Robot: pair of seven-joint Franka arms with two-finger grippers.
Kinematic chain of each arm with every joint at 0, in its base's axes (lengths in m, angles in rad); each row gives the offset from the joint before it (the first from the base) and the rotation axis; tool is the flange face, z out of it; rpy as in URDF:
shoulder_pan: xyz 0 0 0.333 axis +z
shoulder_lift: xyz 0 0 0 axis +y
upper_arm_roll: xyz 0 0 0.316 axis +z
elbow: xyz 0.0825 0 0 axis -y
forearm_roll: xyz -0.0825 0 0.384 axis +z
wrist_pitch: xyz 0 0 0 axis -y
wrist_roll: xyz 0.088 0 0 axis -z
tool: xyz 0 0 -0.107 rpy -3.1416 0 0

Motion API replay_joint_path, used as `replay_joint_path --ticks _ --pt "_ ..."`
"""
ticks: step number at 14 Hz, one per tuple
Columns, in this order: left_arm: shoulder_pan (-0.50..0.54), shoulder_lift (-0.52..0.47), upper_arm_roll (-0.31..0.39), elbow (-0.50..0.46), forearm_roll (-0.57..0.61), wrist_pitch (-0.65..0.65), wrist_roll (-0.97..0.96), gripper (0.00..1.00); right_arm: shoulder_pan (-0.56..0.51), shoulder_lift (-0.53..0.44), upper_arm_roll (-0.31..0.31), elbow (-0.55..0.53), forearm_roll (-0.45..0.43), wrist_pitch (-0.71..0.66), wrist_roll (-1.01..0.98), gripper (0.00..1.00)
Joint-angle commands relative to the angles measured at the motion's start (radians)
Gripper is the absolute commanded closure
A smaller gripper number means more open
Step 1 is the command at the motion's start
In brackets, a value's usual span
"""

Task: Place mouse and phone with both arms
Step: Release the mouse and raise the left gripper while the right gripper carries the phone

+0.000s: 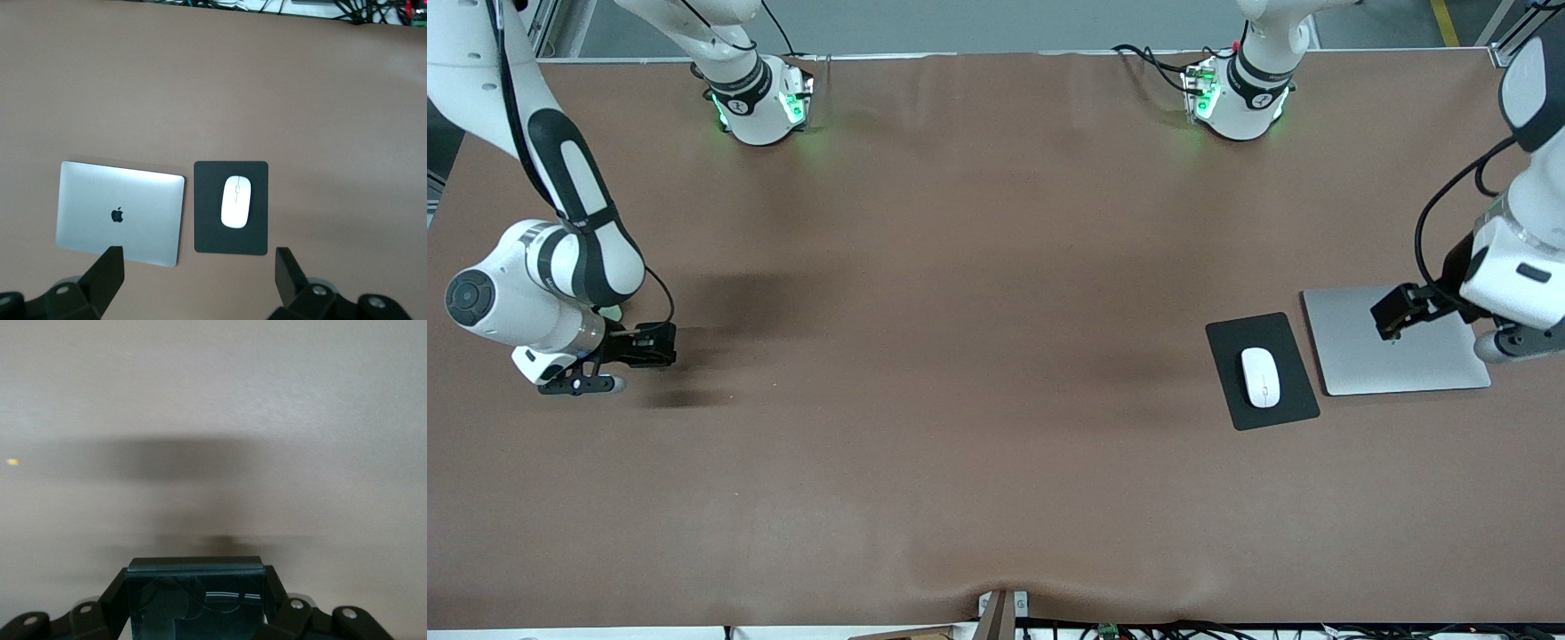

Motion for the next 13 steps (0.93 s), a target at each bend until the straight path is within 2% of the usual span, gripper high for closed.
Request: replay_joint_path --ticks 1,2,6,7,8,9,10,13 --pt "-0.010 -0.085 0.014 -0.011 -0.081 -0.059 0.058 0.00 -0.054 0.008 0.014 0.006 -0.022 -0.005 -0.015 0.93" --pt "-0.039 -0.115 0.046 -0.033 -0.104 -0.073 0.079 0.00 -0.074 0.026 0.014 0.004 -0.024 -0.008 -0.013 0.89" --pt "-0.267 -0.249 0.328 -0.157 -0.196 -0.087 0.162 0.00 -0.117 0.033 0.012 -0.017 -0.025 -0.017 -0.038 0.90" --pt "-0.299 -0.275 0.364 -0.186 -0.202 -0.091 0.162 0.00 -0.126 0.034 0.012 -0.017 -0.025 -0.019 -0.041 0.89" --pt "-0.307 -0.293 0.370 -0.207 -0.202 -0.095 0.162 0.00 -0.128 0.034 0.012 -0.028 -0.025 -0.017 -0.041 0.86" --pt "-0.307 -0.298 0.370 -0.214 -0.202 -0.095 0.162 0.00 -0.128 0.036 0.012 -0.030 -0.025 -0.017 -0.041 0.57" --pt "-0.306 -0.295 0.369 -0.206 -0.202 -0.095 0.162 0.00 -0.126 0.036 0.012 -0.030 -0.025 -0.017 -0.036 0.02" --pt "-0.295 -0.280 0.367 -0.179 -0.205 -0.096 0.162 0.00 -0.111 0.013 0.016 -0.019 -0.025 -0.025 -0.036 0.00"
